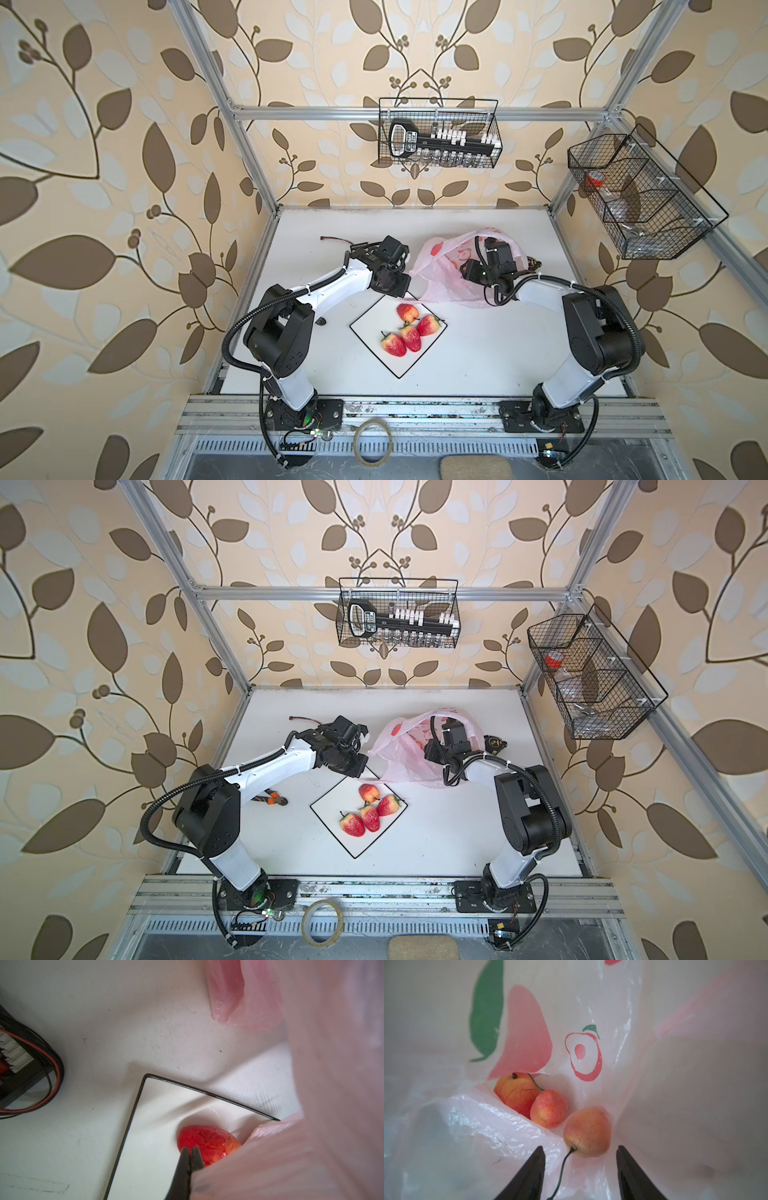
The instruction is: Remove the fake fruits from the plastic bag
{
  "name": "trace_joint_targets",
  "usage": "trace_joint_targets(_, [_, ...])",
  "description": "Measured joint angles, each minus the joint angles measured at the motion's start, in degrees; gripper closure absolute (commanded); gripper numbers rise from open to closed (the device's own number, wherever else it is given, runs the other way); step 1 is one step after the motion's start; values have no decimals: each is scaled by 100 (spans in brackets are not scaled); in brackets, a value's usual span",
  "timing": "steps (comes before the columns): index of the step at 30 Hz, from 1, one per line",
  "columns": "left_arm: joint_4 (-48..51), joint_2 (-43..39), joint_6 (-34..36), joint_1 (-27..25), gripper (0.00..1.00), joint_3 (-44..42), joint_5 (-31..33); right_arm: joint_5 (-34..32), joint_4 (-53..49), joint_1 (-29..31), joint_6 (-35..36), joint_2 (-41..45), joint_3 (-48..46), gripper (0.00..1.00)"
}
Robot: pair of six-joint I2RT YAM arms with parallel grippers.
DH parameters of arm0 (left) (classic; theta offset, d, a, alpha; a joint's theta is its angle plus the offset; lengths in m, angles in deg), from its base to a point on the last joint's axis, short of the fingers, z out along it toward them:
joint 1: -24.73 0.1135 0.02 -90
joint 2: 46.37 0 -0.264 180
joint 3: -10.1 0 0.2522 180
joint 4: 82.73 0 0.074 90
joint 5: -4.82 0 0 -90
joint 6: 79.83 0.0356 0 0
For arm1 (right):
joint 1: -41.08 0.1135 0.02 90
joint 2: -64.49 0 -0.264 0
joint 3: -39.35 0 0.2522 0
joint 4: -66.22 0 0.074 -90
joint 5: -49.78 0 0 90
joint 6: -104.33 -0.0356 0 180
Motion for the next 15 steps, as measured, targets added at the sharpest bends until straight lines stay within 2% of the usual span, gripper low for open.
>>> trace_joint_targets(8, [2,0,2,-2,100,0,-96,-70,-13,55,17,-284,297,46])
trace_joint_targets(15, [22,0,2,-24,100,0,-105,-225,-20,195,13,-831,599,55])
